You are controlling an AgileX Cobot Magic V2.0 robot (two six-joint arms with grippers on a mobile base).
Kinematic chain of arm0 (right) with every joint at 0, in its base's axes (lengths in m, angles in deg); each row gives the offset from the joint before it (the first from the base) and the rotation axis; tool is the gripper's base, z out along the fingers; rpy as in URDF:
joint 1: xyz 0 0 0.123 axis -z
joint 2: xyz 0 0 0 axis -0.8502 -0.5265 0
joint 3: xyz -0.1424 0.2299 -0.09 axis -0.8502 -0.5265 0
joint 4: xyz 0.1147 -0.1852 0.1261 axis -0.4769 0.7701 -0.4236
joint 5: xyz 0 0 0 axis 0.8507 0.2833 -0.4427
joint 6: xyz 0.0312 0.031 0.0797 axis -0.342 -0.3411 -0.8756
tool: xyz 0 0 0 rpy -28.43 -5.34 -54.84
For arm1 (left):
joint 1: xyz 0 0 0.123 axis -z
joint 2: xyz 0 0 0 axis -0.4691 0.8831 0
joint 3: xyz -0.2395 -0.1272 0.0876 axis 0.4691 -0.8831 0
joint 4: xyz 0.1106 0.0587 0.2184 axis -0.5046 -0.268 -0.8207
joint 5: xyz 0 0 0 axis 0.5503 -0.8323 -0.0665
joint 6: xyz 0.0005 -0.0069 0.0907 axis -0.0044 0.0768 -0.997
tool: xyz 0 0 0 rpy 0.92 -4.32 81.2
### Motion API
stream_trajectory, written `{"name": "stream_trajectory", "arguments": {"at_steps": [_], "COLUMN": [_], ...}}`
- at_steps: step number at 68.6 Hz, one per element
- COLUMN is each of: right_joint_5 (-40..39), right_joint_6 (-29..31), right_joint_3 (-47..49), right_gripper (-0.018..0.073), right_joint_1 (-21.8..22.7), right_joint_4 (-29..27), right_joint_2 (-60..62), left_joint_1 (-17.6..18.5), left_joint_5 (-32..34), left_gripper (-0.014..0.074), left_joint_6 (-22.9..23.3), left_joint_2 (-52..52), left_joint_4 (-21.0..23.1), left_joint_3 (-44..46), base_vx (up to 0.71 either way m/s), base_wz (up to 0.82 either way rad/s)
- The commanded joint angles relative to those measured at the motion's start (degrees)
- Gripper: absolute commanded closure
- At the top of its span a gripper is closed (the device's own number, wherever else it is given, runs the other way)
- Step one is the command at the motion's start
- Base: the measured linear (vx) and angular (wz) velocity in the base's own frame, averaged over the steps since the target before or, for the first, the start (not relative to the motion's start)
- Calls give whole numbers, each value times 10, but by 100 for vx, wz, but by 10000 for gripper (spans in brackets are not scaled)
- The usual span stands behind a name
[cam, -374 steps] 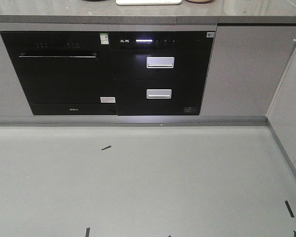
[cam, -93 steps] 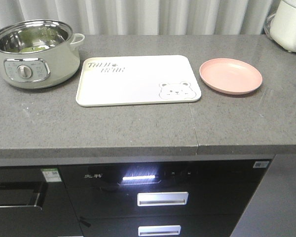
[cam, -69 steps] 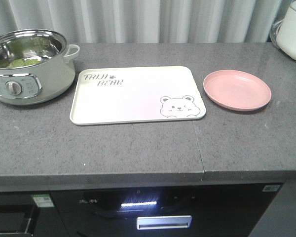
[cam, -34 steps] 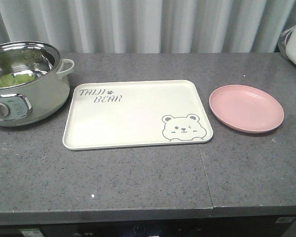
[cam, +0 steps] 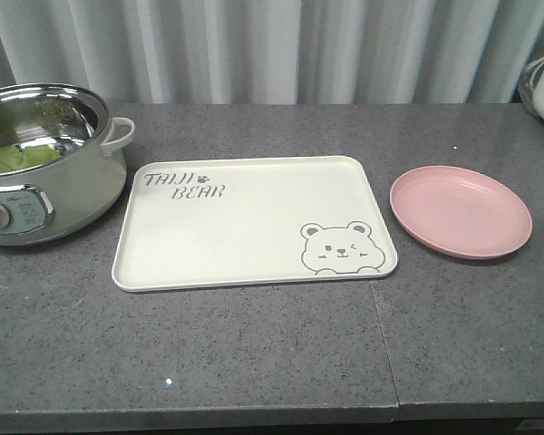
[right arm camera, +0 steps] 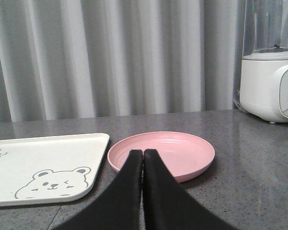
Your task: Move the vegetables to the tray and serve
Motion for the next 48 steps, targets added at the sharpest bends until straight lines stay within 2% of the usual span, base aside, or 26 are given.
{"name": "stream_trajectory", "arguments": {"at_steps": [1, 48], "right_joint_5": [-46, -46], "right_joint_6": [-1, -1], "right_joint_3": [-4, -4], "right_gripper": [568, 568], "right_joint_1": [4, 4], "right_joint_4": [2, 2], "right_joint_2": [2, 2], "left_joint_1": [0, 0], "left_joint_5": [43, 43], "left_gripper": [603, 603], "left_joint_6": [3, 3], "left_joint_2": [-9, -9], "left_joint_4": [3, 3], "left_joint_3": [-6, -6], "base_vx": [1, 0], "base_wz": [0, 0]}}
